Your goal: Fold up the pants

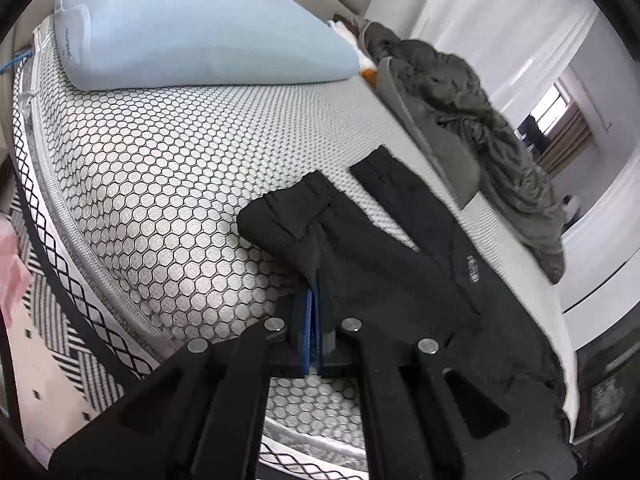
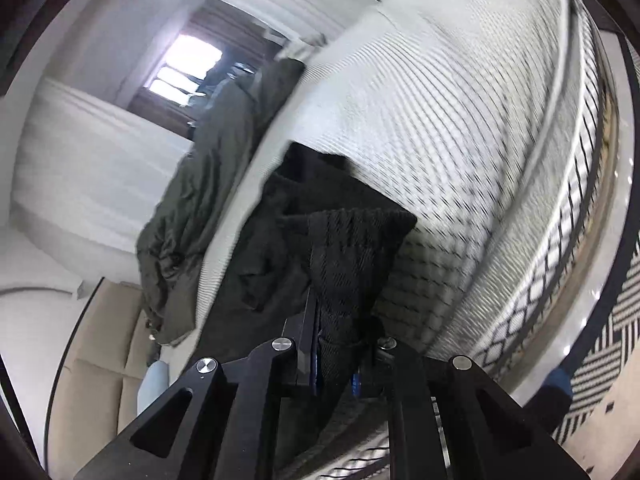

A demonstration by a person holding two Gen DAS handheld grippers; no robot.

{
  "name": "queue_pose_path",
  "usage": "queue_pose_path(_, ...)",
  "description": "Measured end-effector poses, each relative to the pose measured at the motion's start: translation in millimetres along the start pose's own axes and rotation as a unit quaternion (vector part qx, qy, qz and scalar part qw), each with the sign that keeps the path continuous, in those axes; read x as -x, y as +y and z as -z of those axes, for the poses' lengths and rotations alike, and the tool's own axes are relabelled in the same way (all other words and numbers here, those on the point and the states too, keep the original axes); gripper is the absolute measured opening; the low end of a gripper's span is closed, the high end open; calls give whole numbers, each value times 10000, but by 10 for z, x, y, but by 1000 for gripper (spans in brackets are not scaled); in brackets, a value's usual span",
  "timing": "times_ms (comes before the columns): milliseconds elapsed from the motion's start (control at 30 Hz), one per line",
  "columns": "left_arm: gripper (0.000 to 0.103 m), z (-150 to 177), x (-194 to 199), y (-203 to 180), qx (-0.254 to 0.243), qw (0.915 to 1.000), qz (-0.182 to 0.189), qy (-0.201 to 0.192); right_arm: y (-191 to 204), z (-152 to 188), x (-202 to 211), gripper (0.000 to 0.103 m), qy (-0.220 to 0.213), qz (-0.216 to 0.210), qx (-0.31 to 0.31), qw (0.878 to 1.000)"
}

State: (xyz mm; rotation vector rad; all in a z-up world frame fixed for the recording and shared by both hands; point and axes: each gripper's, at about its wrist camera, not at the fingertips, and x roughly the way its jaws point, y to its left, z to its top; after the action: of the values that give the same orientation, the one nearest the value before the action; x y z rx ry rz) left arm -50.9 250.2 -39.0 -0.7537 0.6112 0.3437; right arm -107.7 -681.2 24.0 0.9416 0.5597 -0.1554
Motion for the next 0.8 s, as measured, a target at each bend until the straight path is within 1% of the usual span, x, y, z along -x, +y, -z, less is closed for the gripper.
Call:
queue_pose_path(100,0,-72,65,-59,-21,10000,92,-31,159,-43,80,10,-98,-104,110,9998)
queue_pose_path(167,0,-162,90,-150,-80,9999,125,-67,258,-131,165,10,-161,-154,169,9996)
queue_pose_path(267,0,-392,59,-384,-222,9995,142,-145,519,-307,148,10,-314,-237,246,9989)
queue_pose_path(333,0,-580,-25,-580,-302,9993,151,-179,715,-394,43,10,-391,-213,341,9984)
queue_pose_path(400,0,-764,-145,-804,-433,9987,95,-246,920,-554,-131,10,-392,-154,426,9982)
queue_pose_path(467,0,-963,-362,-1083,-627,9977,-30,-242,1118,-708,-330,10,-388,-53,504,9980)
queue_pose_path(533,0,-1133,-621,-1290,-702,9974,-106,-157,1381,-902,-646,11,-425,87,586,9973)
queue_pose_path(633,0,-1388,-1172,-1626,-844,9957,-367,58,1681,-1199,-1227,12,-349,366,634,9967)
queue_pose_path(667,0,-1491,-1479,-1752,-935,9939,-539,247,1781,-1299,-1473,16,-279,455,671,9963)
queue_pose_path(700,2,-1544,-1723,-1825,-1022,9913,-688,458,1907,-1390,-1760,26,-105,626,832,9945)
queue_pose_path(733,5,-1584,-1971,-1869,-1077,9886,-820,655,1920,-1447,-2009,35,67,703,969,9928)
queue_pose_path(767,16,-1598,-2142,-1898,-1095,9864,-973,749,1957,-1490,-2216,50,179,724,1056,9916)
queue_pose_path(800,21,-1617,-2243,-1889,-1075,9842,-1142,819,1971,-1510,-2366,55,188,847,1096,9902)
